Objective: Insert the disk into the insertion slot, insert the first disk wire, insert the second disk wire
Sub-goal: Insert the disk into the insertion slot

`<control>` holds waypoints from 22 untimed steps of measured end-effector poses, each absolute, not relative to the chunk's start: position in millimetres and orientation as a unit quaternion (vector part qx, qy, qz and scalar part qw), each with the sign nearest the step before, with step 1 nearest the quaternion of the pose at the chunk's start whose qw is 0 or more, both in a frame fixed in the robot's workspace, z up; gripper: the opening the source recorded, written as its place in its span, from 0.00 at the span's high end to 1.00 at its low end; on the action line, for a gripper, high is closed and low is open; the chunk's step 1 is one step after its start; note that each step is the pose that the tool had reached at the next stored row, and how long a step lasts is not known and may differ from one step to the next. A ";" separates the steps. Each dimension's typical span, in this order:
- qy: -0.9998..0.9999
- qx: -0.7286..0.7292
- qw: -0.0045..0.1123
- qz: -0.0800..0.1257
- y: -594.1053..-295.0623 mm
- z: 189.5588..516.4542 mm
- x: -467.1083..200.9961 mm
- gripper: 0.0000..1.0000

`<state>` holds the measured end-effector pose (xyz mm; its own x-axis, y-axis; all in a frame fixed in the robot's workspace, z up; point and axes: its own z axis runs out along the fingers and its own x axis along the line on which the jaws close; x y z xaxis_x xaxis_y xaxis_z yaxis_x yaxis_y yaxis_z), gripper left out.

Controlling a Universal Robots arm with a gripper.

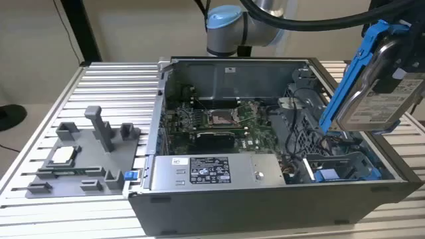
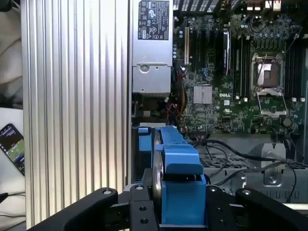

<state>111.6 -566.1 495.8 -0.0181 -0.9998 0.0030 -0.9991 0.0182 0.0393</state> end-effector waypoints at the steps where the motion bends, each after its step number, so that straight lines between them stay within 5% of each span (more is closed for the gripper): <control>1: -0.713 0.701 0.015 -0.013 -566.1 495.8 111.6 1.00; 22: -0.715 0.699 0.013 -0.012 -566.4 482.8 111.5 1.00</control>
